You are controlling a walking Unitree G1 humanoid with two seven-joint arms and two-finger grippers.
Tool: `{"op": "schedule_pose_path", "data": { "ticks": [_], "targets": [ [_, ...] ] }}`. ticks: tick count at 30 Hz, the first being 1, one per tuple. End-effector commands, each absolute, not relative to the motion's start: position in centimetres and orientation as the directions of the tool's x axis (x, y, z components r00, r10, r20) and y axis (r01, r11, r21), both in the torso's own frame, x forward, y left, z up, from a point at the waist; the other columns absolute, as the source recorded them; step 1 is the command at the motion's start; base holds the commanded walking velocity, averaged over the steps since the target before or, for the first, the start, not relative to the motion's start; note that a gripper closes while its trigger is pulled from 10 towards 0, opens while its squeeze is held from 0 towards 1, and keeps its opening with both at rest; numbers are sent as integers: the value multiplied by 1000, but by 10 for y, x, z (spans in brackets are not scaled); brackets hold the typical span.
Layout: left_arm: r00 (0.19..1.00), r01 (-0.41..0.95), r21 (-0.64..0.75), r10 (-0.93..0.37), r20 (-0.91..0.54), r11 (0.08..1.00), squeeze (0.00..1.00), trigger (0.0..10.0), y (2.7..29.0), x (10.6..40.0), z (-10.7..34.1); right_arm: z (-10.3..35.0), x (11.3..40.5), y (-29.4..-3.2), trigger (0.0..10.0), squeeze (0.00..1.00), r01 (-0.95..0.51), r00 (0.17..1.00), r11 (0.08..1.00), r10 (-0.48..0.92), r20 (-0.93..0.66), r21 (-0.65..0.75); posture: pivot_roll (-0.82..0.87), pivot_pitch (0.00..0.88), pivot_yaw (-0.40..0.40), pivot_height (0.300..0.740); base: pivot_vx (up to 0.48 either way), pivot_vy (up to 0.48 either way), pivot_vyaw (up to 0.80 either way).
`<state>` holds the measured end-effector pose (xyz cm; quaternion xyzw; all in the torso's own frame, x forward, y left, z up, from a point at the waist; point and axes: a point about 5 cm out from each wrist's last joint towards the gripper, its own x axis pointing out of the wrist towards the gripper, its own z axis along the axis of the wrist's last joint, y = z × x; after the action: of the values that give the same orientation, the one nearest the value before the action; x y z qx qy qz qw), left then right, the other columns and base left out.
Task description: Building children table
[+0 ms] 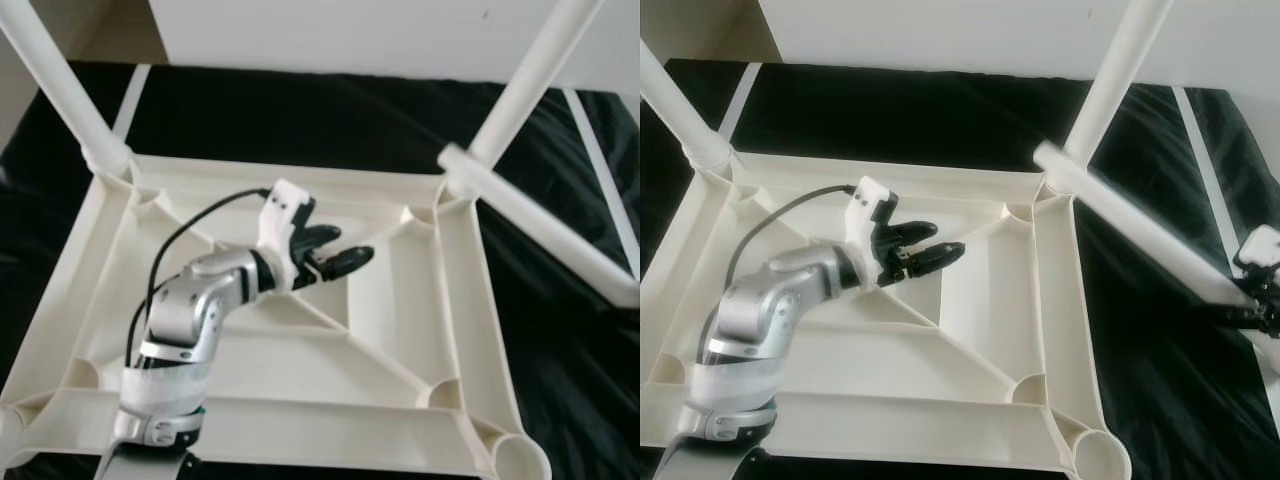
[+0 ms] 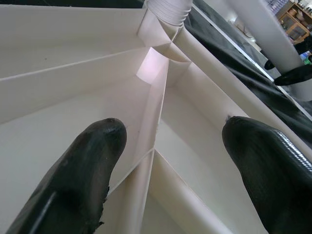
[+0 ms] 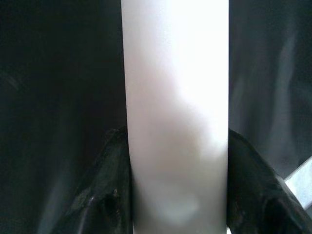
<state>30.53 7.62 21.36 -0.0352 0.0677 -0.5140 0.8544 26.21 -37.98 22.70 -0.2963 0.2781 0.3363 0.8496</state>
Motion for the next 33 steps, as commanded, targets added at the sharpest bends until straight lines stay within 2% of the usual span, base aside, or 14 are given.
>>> {"op": "schedule_pose_path", "data": {
  "ticks": [1,2,4,6,7,9,15,20,21,25,28,32,33],
  "targets": [
    [503,843,-152,-856,-115,516,0,10000,78,308,205,227,265,-366,10000,0,-770,604,563,494,-626,-299,-65,222,-54,740,0,0,0],
    [502,844,-156,-858,-107,513,0,10000,77,308,207,230,269,-351,10000,0,-791,592,539,556,-583,-290,-68,219,-54,740,0,0,0],
    [502,844,-156,-858,-107,513,0,10000,77,308,207,230,269,-351,10000,0,-791,592,539,556,-583,-290,-68,219,-54,740,0,0,0],
    [501,844,-159,-859,-103,511,0,10000,73,310,207,239,275,-315,10000,0,-819,572,501,684,-452,-279,-71,203,-53,740,0,0,0],
    [501,844,-159,-859,-103,511,0,10000,73,310,207,239,275,-315,10000,0,-819,572,501,684,-452,-279,-71,203,-53,740,0,0,0],
    [506,842,-158,-857,-98,515,0,10000,69,312,208,246,278,-293,10000,0,-820,571,498,743,-350,-281,-63,186,-45,740,0,0,0],
    [512,839,-163,-855,-85,519,0,10000,65,316,213,243,278,-289,10000,0,-784,618,548,733,-284,-292,-57,165,-42,740,0,0,0],
    [558,817,-140,-828,-50,559,0,10000,68,329,221,247,276,-293,10000,0,-713,694,635,699,-171,-296,-62,105,-19,740,0,0,0],
    [613,777,-148,-789,-37,611,0,10000,70,342,224,253,274,-291,10000,0,-653,746,692,658,-105,-308,-64,90,-14,740,0,0,0],
    [665,733,-169,-747,-30,659,0,10000,71,353,227,255,275,-288,10000,0,-579,799,752,601,-33,-315,-59,85,-14,740,0,0,0],
    [716,682,-196,-698,-19,705,0,10000,73,362,230,254,279,-280,10000,0,-461,863,832,502,63,-307,-54,77,-20,740,0,0,0],
    [739,658,-201,-673,-8,725,0,10000,76,366,231,252,282,-264,10000,0,-386,887,888,431,166,-249,-58,72,-11,740,0,0,0],
    [750,646,-212,-661,-2,734,0,10000,76,369,232,244,286,-260,10000,0,-324,917,932,352,186,-164,-63,68,0,740,0,0,0]
  ]
}}
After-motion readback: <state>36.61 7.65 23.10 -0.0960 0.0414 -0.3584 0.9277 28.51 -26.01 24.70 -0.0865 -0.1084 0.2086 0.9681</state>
